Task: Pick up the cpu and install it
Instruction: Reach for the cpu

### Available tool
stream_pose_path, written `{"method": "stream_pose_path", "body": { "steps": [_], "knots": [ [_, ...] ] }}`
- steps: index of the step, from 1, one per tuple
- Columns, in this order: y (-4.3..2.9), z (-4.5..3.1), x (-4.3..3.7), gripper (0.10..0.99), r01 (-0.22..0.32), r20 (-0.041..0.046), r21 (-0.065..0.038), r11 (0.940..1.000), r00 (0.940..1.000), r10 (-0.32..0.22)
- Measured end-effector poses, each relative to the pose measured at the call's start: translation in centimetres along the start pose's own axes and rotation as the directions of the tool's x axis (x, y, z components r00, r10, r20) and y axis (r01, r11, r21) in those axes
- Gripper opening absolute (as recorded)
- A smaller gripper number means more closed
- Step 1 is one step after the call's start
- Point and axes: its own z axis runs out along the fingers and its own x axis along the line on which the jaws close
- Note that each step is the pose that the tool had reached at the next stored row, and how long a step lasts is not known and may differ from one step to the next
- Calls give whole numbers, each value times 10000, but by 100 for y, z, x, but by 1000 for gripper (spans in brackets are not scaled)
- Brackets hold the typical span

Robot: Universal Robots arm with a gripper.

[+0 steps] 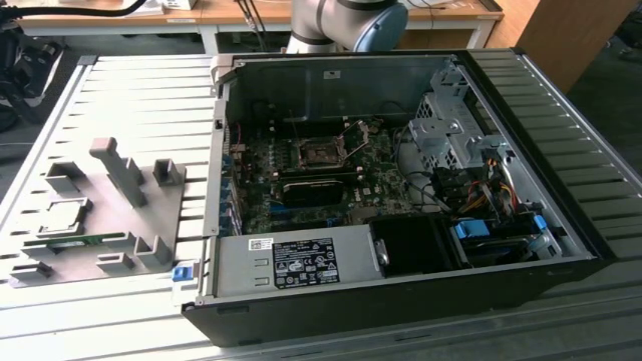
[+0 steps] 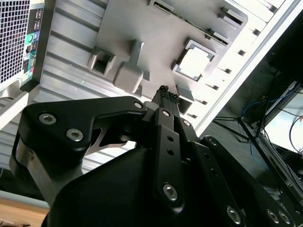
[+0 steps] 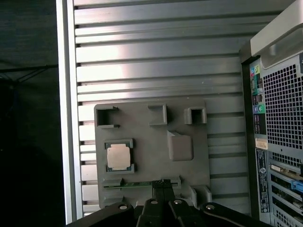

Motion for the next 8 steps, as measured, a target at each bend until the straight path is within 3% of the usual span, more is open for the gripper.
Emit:
{"method": "stream_pose_path", "body": {
  "steps": [8],
  "knots": [
    [-13,11,162,106,0,0,0,10000,10000,0]
  ]
}}
